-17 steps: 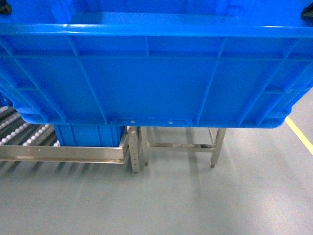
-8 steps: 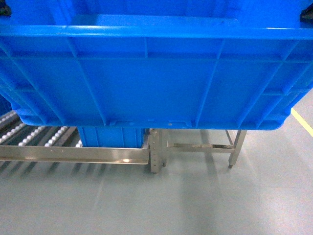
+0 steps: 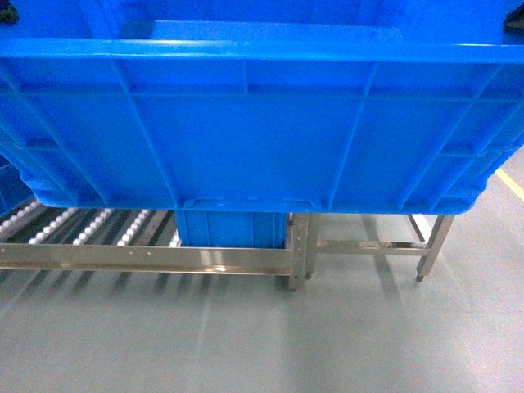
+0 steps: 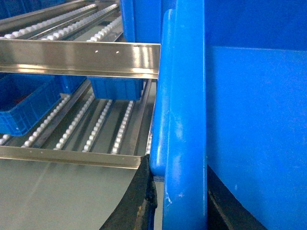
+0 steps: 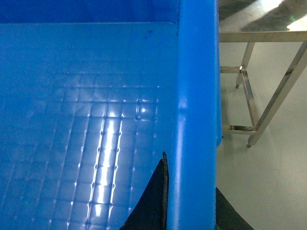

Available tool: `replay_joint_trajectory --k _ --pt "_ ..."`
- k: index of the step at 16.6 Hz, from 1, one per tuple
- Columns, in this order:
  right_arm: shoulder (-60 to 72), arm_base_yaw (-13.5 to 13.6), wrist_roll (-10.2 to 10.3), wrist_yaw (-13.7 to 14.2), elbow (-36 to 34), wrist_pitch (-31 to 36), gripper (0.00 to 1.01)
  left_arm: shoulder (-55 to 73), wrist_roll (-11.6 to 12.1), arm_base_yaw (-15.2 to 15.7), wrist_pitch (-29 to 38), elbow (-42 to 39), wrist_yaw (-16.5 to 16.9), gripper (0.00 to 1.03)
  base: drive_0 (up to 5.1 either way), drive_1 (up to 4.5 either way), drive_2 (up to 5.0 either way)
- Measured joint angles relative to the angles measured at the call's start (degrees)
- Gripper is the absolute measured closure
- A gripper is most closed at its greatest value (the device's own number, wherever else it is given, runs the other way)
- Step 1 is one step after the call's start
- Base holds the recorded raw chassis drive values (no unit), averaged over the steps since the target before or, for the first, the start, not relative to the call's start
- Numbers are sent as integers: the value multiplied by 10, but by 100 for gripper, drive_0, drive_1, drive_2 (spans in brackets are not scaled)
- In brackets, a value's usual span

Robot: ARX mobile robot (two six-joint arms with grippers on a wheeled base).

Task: Place box next to blue box on left shelf

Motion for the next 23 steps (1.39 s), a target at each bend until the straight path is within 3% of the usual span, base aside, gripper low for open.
replay_joint_trajectory --k 23 --pt "0 0 0 0 0 0 94 0 0 0 -1 0 1 87 -496 241 241"
